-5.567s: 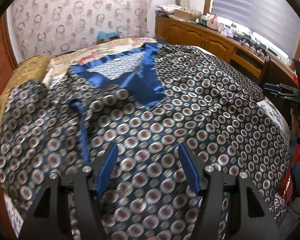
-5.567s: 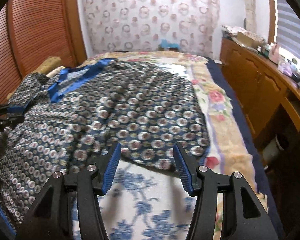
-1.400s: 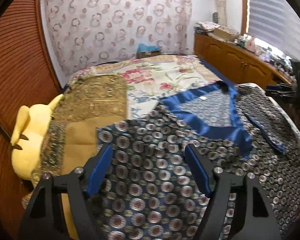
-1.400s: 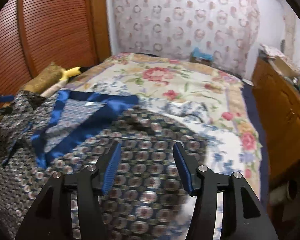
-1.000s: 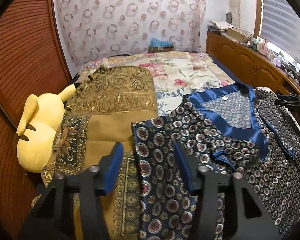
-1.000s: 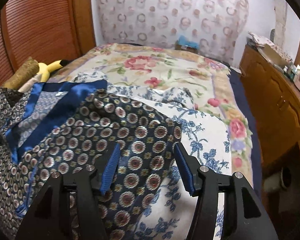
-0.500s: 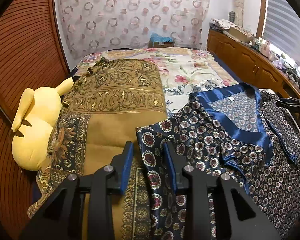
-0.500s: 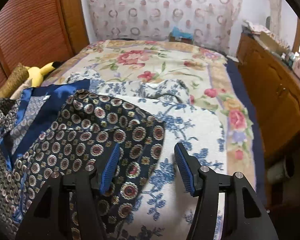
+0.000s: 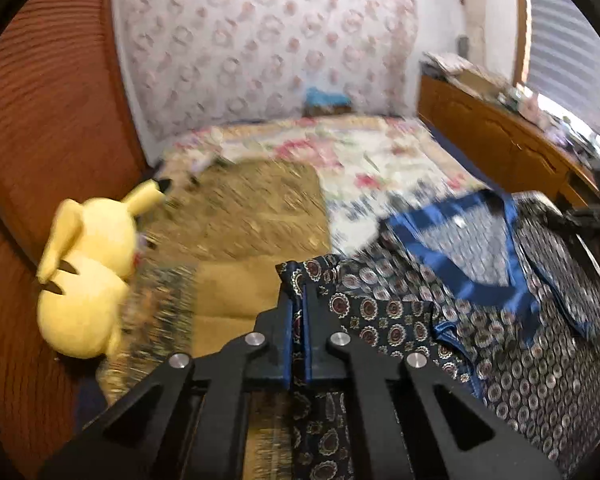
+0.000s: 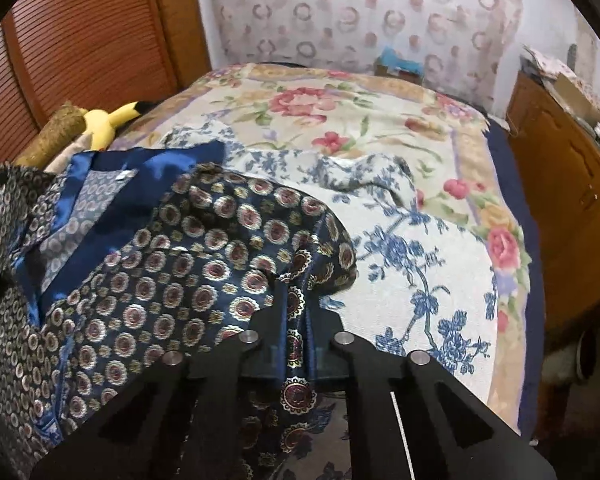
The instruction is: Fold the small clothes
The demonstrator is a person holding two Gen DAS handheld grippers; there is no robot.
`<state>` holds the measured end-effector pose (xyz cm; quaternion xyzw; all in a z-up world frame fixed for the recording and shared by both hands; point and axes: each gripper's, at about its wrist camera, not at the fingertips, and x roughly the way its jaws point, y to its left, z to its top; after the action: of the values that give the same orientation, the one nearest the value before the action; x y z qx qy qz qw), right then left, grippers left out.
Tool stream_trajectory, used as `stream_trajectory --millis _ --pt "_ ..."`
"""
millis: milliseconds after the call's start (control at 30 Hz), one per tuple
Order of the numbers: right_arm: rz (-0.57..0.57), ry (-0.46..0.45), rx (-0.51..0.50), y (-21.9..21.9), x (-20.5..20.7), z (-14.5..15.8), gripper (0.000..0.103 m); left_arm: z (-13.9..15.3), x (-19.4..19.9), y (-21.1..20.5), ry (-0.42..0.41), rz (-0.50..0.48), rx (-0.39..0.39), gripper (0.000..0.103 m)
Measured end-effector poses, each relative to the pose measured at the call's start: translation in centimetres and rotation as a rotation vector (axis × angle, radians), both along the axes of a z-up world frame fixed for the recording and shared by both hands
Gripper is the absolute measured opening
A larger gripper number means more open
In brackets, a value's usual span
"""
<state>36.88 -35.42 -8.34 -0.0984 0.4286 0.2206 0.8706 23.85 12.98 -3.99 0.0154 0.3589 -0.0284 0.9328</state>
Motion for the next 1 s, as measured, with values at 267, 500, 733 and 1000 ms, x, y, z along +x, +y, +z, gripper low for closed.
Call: stream_trajectory --millis 267,500,733,1000 --pt "-0.111 -0.222 0.035 -0.7 -1.8 5.0 0.000 2.8 -1.0 1.9 -0.114 0.077 -0.023 0.000" --pt "-0.163 -0.298 -0.040 -0.1 -0.9 7.6 0.000 4.2 0.2 3.3 -0.160 0.120 -0.034 0.000" --pt "-0.145 -0.269 -0.068 -0.2 -1.5 7.8 0.000 4.3 -1.9 2.6 -0.164 0.071 -0.046 0.000" --pt "-0.045 -0.330 0.044 -0.1 -10.4 10.9 0.000 4.7 -9.7 0.9 -0.190 -0.009 -0.058 0.000"
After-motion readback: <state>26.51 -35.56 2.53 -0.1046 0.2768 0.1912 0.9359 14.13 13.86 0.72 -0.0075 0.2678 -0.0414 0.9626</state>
